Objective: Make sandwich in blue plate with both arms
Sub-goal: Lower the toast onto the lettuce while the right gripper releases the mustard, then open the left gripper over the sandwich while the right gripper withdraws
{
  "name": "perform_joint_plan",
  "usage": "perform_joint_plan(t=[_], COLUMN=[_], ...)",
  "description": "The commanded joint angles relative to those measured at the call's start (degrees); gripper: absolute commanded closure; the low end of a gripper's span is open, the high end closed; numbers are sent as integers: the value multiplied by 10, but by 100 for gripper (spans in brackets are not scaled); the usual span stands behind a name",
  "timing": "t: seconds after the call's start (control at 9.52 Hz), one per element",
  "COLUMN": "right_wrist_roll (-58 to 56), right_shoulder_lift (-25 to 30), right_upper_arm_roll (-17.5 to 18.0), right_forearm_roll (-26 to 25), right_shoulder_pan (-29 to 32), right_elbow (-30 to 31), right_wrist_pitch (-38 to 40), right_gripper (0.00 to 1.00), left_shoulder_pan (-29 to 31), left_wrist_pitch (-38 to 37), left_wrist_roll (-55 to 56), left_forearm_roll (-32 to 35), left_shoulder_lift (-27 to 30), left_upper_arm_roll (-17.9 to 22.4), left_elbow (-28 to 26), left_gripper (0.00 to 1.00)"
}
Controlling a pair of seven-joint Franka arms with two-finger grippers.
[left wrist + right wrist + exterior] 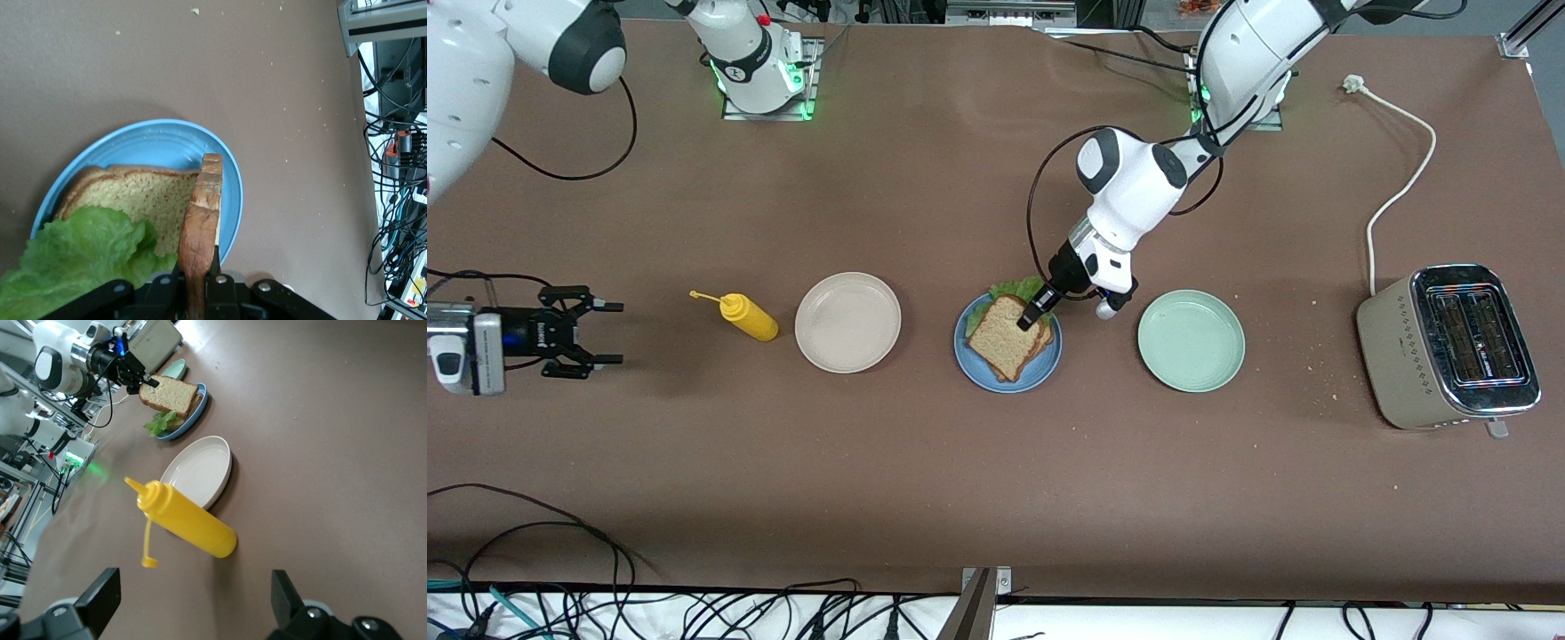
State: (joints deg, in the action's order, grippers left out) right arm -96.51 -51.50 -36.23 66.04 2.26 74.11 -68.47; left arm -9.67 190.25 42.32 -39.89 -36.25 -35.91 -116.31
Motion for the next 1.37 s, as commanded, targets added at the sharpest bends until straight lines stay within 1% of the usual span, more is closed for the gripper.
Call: perform_joint_plan(t=[0.0, 0.11, 0.21, 0.32, 0.42, 0.53, 0.63, 0.74, 0.84, 0.95, 1.05, 1.16, 1.26], right_wrist_roll=[199, 267, 319, 365, 421, 462, 497, 525, 558, 613, 668, 729, 782], right_shoulder_lift=[80, 103, 121, 135, 153, 171, 185, 193, 199, 218, 228, 262, 309], right_upper_arm_roll=[-9, -13, -13, -16, -18, -17, -17, -16, -16, -14, -8, 37, 93], right_forearm_roll=[-102, -134, -170, -218, -280, -336, -375, -406, -417, -436, -481, -510, -563], right_shoulder_pan=[-33, -52, -74, -99, -130, -154, -177, -196, -213, -241, -272, -271, -261], right_elbow=[0, 0, -1, -6, -12, -13, -13, -13, -12, -5, -6, 15, 66], right_wrist_pitch=[-1, -3, -12, -24, -28, -28, -28, -27, -24, -30, -36, -62, -108], right_gripper=[0, 0, 0, 0, 0, 0, 0, 0, 0, 0, 0, 0, 0], left_shoulder_pan=[-8, -9, -12, -19, -20, -21, -20, -19, -18, -18, -17, -15, -12], left_wrist_pitch=[10, 10, 10, 10, 10, 10, 9, 7, 4, -2, -28, -54, -67], left_wrist_roll=[-15, -15, -15, -15, -15, -15, -15, -15, -17, -18, -18, -18, -18], left_forearm_roll=[-23, -23, -23, -23, -23, -23, -23, -23, -23, -23, -22, -21, -21], left_shoulder_lift=[0, 0, -1, -1, 1, 6, 9, 14, 15, 21, 30, 41, 47], left_upper_arm_roll=[10, 10, 10, 10, 10, 10, 10, 11, 11, 12, 15, 22, 25], left_elbow=[6, 6, 5, 4, -1, -10, -17, -19, -22, -28, -31, -31, -31], left_gripper=[62, 50, 41, 38, 25, 24, 24, 24, 24, 24, 24, 24, 24])
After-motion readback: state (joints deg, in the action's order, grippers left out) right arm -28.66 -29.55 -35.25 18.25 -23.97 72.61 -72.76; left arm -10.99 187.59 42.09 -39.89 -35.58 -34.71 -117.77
